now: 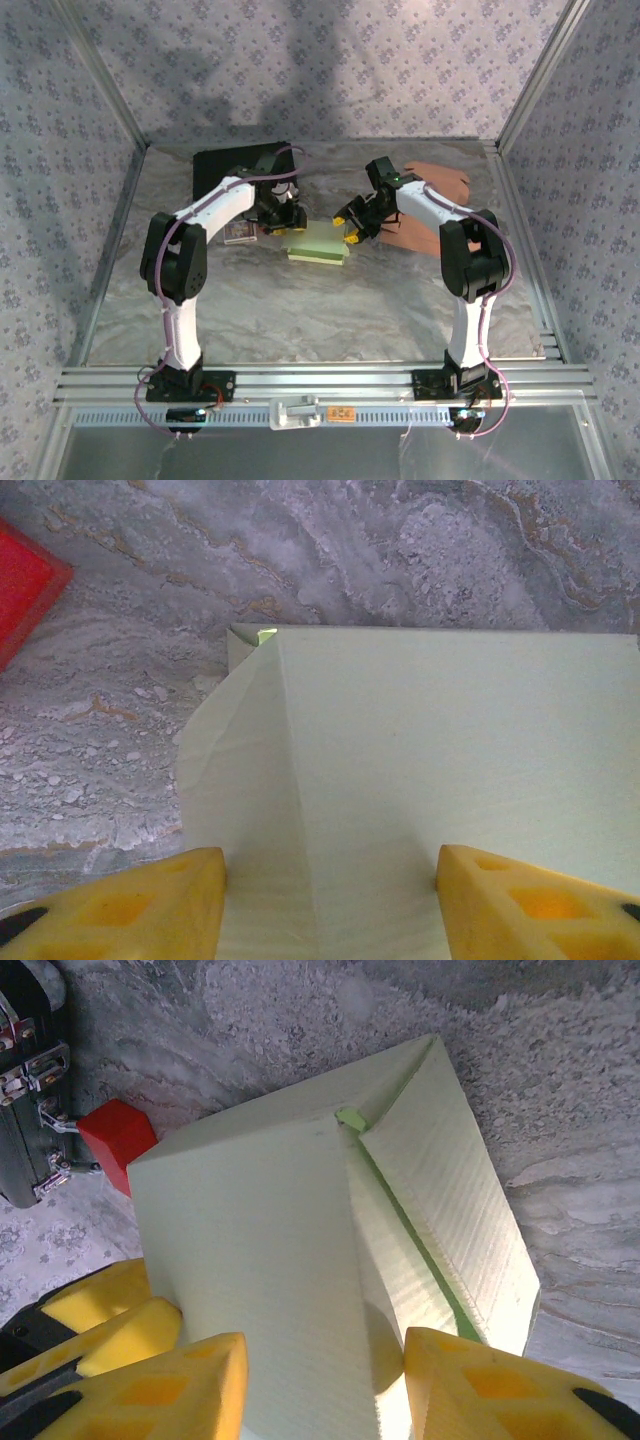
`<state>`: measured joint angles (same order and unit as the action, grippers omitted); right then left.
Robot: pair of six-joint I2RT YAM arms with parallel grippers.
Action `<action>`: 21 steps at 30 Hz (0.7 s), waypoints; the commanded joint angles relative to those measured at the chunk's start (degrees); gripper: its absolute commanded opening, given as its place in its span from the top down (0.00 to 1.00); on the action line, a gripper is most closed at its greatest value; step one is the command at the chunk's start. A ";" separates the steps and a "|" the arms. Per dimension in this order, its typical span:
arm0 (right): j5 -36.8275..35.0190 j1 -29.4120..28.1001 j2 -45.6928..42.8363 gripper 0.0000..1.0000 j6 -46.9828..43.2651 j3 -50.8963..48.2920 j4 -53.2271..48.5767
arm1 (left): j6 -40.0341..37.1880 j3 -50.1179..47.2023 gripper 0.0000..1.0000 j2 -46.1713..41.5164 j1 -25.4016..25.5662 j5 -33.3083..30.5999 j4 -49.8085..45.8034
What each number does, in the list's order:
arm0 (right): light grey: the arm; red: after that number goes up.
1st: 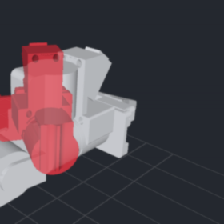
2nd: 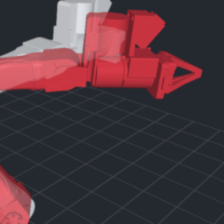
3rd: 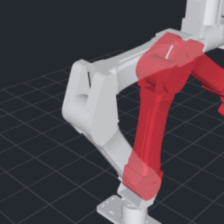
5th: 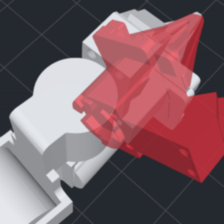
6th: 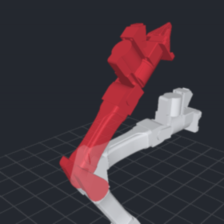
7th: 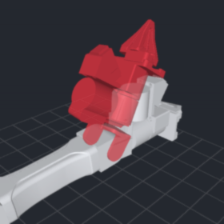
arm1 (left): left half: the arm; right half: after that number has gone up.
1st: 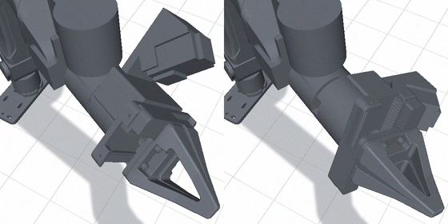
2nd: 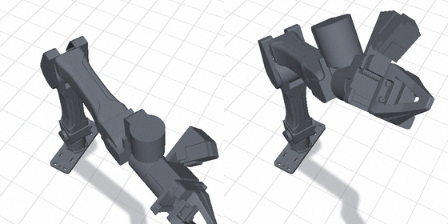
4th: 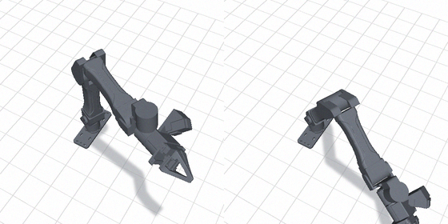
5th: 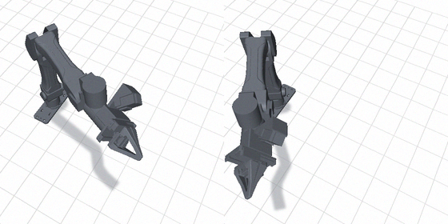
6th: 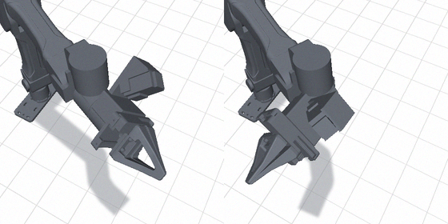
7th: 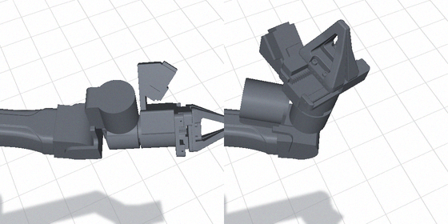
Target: Fold the paper box
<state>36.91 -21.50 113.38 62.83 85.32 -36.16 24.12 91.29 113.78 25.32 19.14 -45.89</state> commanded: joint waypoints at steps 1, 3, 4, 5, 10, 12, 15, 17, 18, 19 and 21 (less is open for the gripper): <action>1.74 -0.51 0.13 0.54 1.50 0.77 0.26 | 1.27 0.58 0.43 -1.98 1.00 2.96 0.83; 1.94 -0.51 0.08 0.55 1.84 0.86 0.45 | 1.62 0.43 0.44 -2.28 1.19 3.21 0.97; 1.94 -0.61 0.09 0.55 1.90 0.97 0.44 | 1.78 0.34 0.45 -2.41 1.29 3.23 1.18; 1.94 -0.50 0.01 0.55 1.95 1.07 0.52 | 1.94 0.30 0.45 -2.54 1.31 3.16 1.15; 2.09 -0.57 0.31 0.55 2.07 1.86 0.28 | 2.55 0.38 0.48 -3.02 1.35 3.36 1.22; 2.21 -0.49 0.44 0.56 2.03 2.13 0.04 | 2.58 0.61 0.49 -3.18 1.40 3.42 0.99; 2.29 -0.54 0.53 0.57 1.95 2.22 -0.10 | 2.77 0.82 0.51 -3.39 1.35 3.54 0.80; 2.44 -0.39 0.53 0.58 2.04 2.26 -0.06 | 2.85 1.08 0.54 -3.40 1.40 3.76 0.68; 2.60 -0.24 0.54 0.59 2.04 2.36 -0.09 | 2.93 1.24 0.55 -3.31 1.31 3.89 0.55; 2.71 -0.23 0.52 0.59 2.00 2.48 -0.06 | 3.03 1.50 0.55 -3.30 1.35 3.97 0.42; 3.07 0.04 0.69 0.60 1.91 3.04 -0.38 | 3.21 2.00 0.56 -3.22 1.31 4.21 0.19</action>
<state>36.95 -21.45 113.38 63.92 85.84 -36.25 26.89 91.31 112.92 25.63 19.97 -45.01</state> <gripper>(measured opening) 0.407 0.442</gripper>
